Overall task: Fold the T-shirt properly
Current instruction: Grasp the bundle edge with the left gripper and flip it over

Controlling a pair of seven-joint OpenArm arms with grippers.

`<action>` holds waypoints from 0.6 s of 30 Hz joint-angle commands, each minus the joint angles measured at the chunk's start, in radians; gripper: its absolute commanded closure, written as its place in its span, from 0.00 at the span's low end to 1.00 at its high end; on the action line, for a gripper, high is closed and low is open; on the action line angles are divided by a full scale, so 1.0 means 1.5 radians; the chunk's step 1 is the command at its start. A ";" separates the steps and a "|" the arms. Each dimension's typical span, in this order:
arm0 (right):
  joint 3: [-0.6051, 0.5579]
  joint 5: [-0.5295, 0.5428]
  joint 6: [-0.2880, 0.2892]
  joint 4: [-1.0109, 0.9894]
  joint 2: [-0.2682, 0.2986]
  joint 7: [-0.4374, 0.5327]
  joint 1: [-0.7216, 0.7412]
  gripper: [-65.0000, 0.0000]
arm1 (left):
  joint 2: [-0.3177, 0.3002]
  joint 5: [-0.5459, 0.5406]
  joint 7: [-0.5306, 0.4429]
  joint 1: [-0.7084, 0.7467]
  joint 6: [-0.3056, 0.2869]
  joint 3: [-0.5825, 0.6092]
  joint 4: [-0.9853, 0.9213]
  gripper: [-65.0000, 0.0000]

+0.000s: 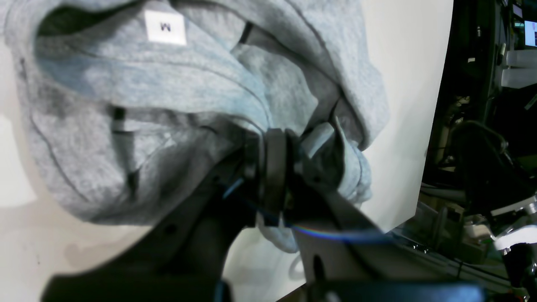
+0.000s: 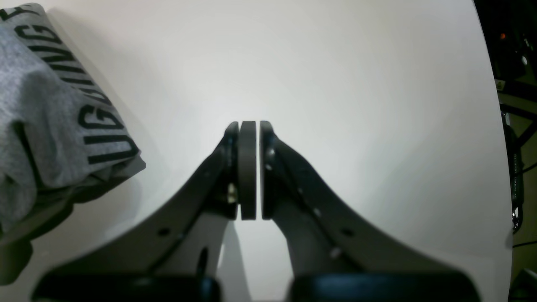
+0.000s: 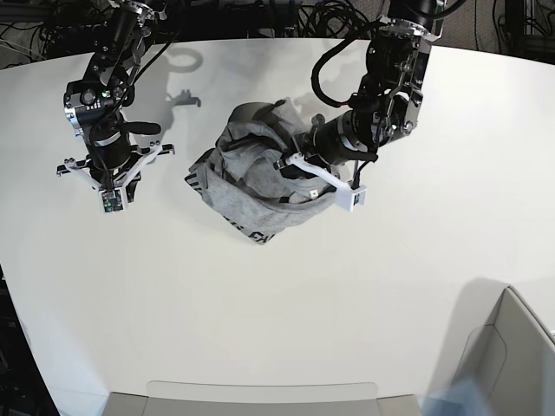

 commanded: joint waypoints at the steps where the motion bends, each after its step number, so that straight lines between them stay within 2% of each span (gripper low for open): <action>1: -0.002 0.007 -0.001 0.010 0.002 0.017 0.009 0.97 | -0.002 -0.007 0.006 -0.005 0.002 -0.004 0.018 0.98; 9: 0.000 0.007 -0.001 0.010 0.003 0.017 0.007 0.97 | -0.034 -0.007 0.046 0.062 -0.004 -0.125 0.043 1.00; 14: -0.002 0.007 -0.001 0.010 0.002 0.017 0.010 0.97 | -0.050 -0.053 0.070 0.075 -0.004 -0.129 0.092 1.00; 18: -0.006 0.007 -0.001 0.010 -0.001 0.017 0.011 0.97 | -0.050 -0.039 0.071 0.071 -0.004 -0.125 0.031 1.00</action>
